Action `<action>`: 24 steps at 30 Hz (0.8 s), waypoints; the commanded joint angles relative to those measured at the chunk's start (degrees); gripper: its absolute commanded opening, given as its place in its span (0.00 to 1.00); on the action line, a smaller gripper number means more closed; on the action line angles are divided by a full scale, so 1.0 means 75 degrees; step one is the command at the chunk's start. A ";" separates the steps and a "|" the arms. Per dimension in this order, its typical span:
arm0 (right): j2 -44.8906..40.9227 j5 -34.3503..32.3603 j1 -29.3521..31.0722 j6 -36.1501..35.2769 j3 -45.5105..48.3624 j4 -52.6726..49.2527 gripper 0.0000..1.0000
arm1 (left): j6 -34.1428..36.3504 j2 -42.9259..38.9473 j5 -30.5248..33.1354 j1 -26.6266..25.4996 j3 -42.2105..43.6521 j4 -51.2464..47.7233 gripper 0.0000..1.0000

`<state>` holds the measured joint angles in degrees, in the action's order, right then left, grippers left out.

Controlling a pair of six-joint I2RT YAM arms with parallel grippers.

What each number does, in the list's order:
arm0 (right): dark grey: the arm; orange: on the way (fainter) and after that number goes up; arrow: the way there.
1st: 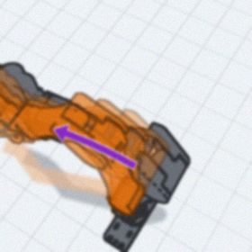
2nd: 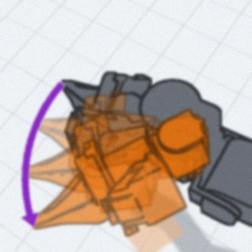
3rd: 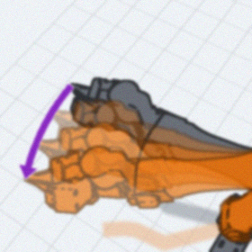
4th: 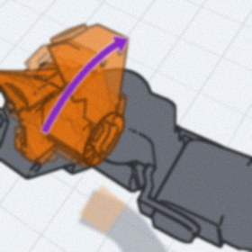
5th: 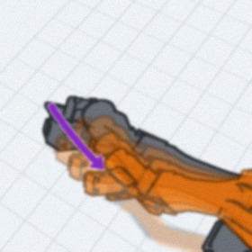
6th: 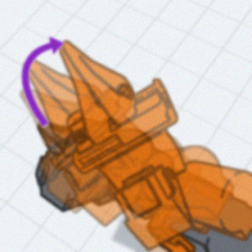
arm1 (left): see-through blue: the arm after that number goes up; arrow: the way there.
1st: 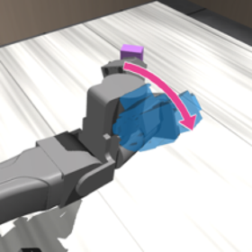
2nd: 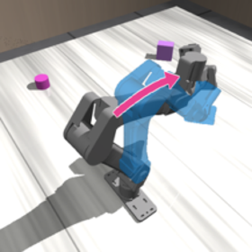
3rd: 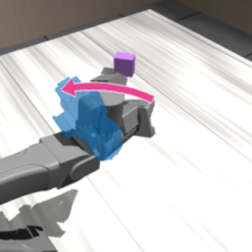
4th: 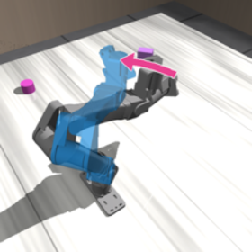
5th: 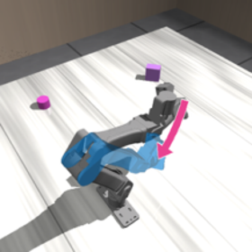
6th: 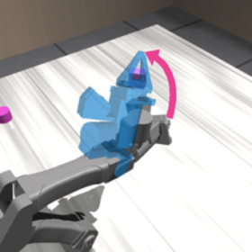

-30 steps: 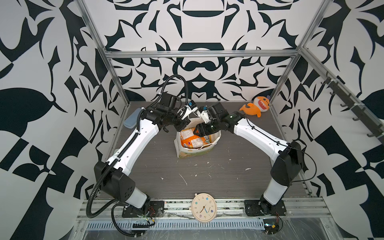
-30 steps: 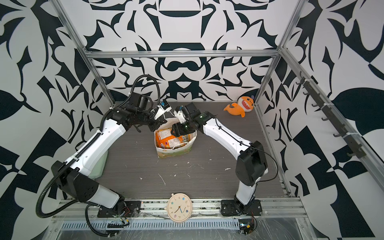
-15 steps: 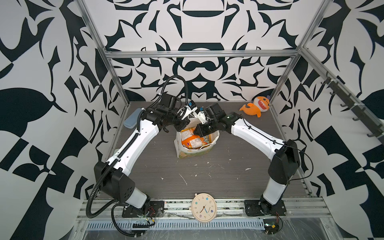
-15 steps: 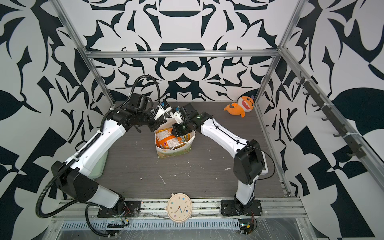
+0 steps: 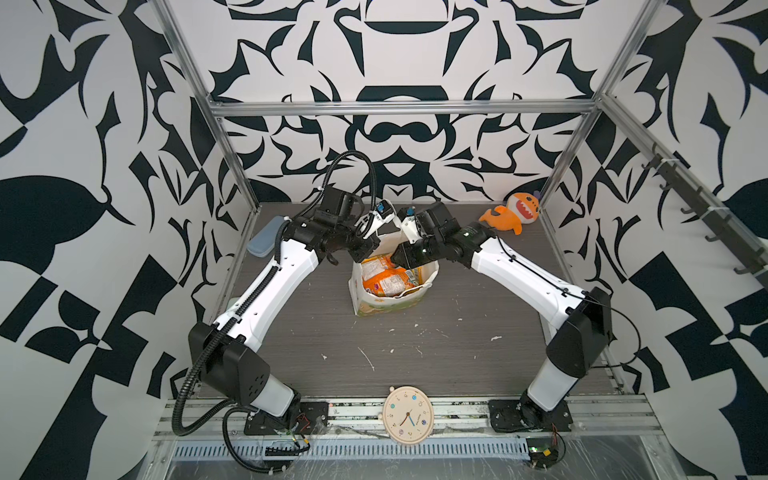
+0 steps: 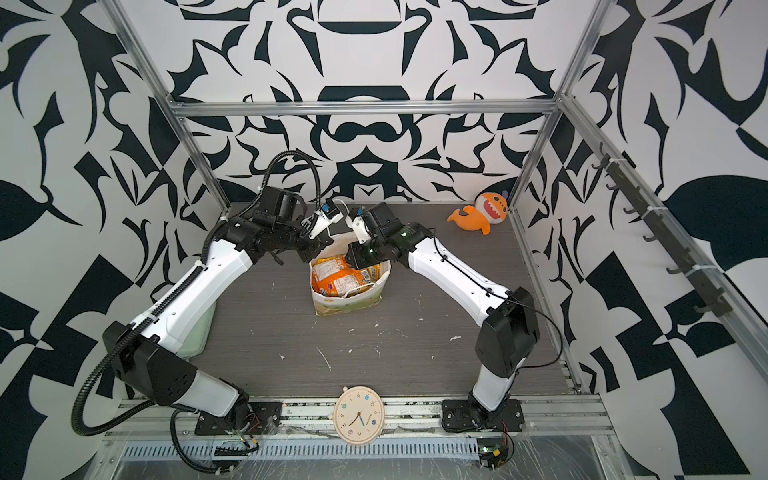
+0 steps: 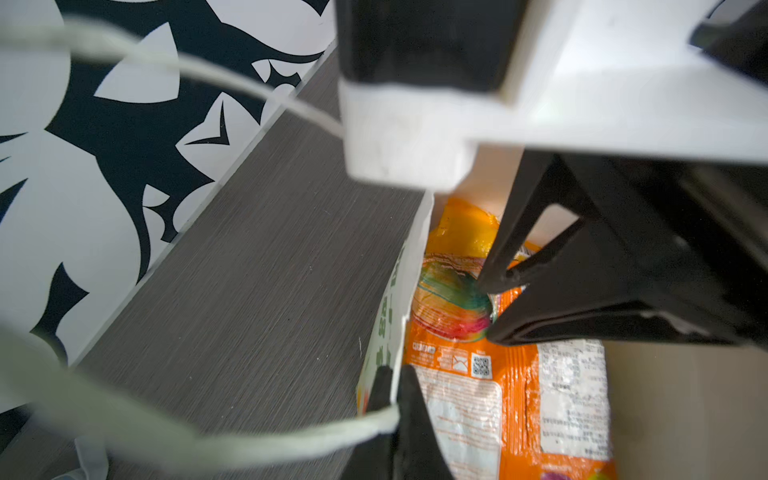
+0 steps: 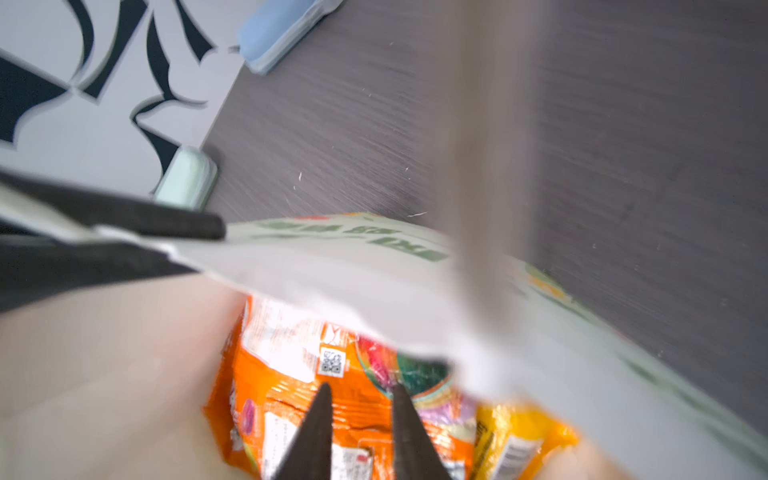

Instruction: Take the snacks out of the paper bag

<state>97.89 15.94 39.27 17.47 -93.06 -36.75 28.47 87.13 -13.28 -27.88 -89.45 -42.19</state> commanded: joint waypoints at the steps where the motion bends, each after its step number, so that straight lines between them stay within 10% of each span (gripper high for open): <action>1: -0.0202 -0.0492 0.0050 -0.0083 -0.0100 -0.0173 0.58 | -0.0014 -0.0379 -0.0339 -0.0091 -0.0028 0.0401 0.00; 14: 0.0540 0.0347 0.0140 0.0102 0.0200 0.0808 0.72 | -0.0023 -0.0340 -0.0301 -0.0091 0.0020 0.0389 0.00; 24: 0.1146 0.0651 0.0505 0.0166 -0.0364 0.0790 0.32 | -0.0084 -0.0331 -0.0333 -0.0091 0.0019 0.0398 0.00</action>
<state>105.89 16.86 40.71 18.26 -94.43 -29.43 27.86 86.85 -11.38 -27.81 -88.73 -43.75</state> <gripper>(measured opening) 0.334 0.042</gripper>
